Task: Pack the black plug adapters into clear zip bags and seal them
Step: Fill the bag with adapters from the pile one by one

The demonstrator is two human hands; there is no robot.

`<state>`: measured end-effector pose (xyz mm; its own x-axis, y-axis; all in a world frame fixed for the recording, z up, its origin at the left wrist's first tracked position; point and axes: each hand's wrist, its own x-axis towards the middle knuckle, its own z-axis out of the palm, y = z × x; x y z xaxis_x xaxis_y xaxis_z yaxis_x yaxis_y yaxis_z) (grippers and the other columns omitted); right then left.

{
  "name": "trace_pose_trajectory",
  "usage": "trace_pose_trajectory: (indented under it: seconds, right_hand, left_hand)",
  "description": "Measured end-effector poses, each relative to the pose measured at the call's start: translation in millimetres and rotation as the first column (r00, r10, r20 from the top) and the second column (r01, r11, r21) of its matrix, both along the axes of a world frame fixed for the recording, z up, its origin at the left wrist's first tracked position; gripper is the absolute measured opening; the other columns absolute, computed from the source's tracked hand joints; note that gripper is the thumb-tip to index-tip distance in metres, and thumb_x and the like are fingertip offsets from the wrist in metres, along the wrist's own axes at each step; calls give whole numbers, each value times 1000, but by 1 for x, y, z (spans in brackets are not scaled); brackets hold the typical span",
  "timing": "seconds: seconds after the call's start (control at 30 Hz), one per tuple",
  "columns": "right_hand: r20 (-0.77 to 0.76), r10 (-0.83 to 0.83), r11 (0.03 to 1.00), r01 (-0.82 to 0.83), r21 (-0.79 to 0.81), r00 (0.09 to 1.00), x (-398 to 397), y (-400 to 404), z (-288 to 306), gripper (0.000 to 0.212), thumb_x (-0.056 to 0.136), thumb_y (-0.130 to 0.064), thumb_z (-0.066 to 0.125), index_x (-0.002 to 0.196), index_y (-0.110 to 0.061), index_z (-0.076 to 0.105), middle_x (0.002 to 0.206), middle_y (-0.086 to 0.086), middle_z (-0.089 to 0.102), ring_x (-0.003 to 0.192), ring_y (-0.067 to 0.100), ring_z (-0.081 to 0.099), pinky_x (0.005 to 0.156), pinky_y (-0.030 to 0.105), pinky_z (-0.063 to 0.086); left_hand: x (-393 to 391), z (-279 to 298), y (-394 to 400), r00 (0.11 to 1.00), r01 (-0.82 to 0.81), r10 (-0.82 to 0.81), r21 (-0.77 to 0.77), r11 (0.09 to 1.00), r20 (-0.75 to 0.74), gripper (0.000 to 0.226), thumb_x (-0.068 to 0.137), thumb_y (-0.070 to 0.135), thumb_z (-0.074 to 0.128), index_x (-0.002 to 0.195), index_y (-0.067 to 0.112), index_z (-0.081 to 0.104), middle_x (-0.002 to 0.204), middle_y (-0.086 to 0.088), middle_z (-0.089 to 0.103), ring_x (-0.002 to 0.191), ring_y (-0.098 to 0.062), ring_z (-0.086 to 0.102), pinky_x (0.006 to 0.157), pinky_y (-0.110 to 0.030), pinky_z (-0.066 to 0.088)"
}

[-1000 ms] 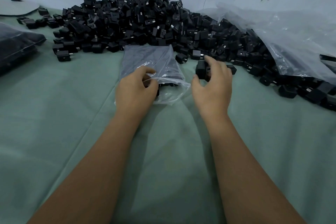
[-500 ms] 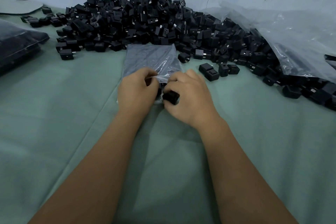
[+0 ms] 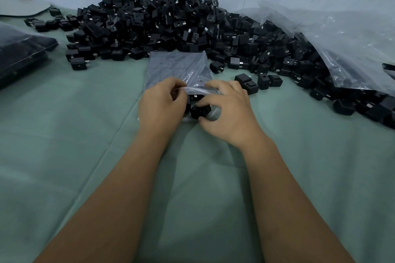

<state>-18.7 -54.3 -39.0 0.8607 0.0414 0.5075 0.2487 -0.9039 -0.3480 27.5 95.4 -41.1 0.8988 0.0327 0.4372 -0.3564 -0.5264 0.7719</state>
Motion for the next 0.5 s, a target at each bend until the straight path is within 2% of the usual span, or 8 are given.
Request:
trace_pose_trajectory:
  seconds: [0.13, 0.3, 0.5]
  right_hand:
    - [9, -27, 999, 26, 34, 1000, 0, -3, 1, 28, 67, -32, 77, 95, -33, 73, 130, -8, 53, 123, 16, 36, 102, 26, 19]
    - [28, -73, 992, 75, -102, 997, -2, -1, 2, 32, 69, -40, 75, 98, -27, 72, 128, -5, 54, 121, 17, 40, 103, 30, 24]
    - [6, -40, 998, 40, -56, 999, -1, -3, 2, 32, 72, -38, 75, 104, -32, 73, 132, -8, 53, 125, 15, 37, 102, 24, 17]
  left_hand:
    - [0, 0, 0, 1000, -3, 3, -1, 1000, -6, 15, 88, 23, 61, 98, 27, 72, 89, 10, 72, 87, -12, 65, 81, -33, 52]
    - [0, -1, 0, 1000, 4, -4, 9, 1000, 4, 15, 88, 22, 61, 96, 27, 72, 89, 10, 72, 88, -12, 65, 81, -34, 52]
    - [0, 0, 0, 1000, 10, -10, 1, 1000, -4, 15, 88, 22, 60, 97, 27, 72, 89, 11, 71, 87, -11, 65, 80, -31, 51]
